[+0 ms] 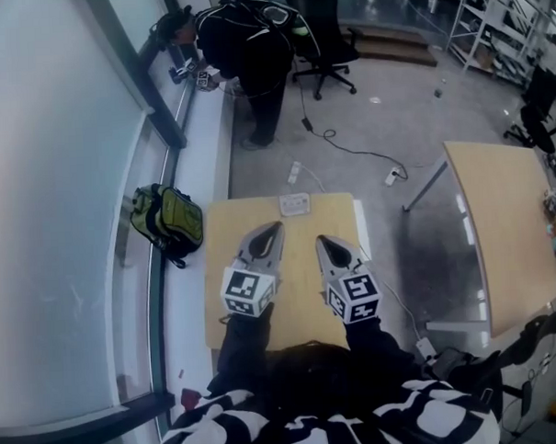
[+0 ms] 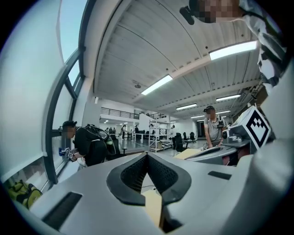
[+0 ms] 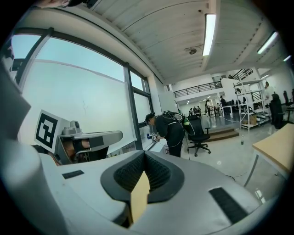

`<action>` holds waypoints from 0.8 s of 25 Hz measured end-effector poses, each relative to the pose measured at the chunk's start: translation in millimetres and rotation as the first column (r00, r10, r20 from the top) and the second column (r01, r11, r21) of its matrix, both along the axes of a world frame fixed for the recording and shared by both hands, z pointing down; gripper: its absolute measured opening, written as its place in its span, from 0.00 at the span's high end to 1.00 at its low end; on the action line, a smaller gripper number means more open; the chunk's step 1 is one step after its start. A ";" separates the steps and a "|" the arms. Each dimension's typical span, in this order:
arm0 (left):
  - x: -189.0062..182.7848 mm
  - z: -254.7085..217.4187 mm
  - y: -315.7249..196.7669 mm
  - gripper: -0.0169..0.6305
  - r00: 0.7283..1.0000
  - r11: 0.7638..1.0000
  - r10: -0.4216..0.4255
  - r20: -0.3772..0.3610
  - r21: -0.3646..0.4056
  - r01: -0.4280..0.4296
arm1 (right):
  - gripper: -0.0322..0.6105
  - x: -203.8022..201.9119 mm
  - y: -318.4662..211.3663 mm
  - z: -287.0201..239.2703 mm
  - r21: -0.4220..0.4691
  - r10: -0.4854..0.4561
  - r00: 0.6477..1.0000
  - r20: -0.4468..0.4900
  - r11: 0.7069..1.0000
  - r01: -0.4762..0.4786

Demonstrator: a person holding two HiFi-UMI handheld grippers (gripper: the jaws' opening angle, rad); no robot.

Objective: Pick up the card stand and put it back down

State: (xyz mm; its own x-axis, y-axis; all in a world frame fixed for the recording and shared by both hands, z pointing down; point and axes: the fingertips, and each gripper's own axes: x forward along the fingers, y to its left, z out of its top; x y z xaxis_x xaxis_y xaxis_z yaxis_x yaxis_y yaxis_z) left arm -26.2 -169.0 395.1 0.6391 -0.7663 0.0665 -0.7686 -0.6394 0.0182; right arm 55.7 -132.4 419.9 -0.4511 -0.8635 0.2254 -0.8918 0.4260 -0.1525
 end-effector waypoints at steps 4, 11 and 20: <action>-4.3 21.8 2.5 0.97 0.999 0.998 -0.050 -0.014 -0.035 0.050 | 0.92 -6.6 -4.6 -10.0 0.029 -0.024 1.000 -0.014 0.999 0.024; -0.2 17.7 6.1 0.97 0.994 0.994 -0.110 0.012 0.007 0.110 | 0.92 -2.5 -10.4 -19.8 0.075 -0.020 0.998 -0.052 0.997 0.024; 6.6 14.6 6.3 0.97 0.993 0.993 -0.117 0.017 0.030 0.117 | 0.92 -4.0 -10.0 -21.0 0.107 -0.010 0.996 -0.089 0.994 0.019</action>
State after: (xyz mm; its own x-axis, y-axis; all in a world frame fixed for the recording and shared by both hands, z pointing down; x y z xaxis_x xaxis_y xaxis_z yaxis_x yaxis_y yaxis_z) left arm -19.6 -162.8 409.7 0.5438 -0.8375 0.0539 -0.8382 -0.5452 -0.0140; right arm 51.7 -142.4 398.9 -0.4462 -0.8784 0.1716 -0.8933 0.4487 -0.0260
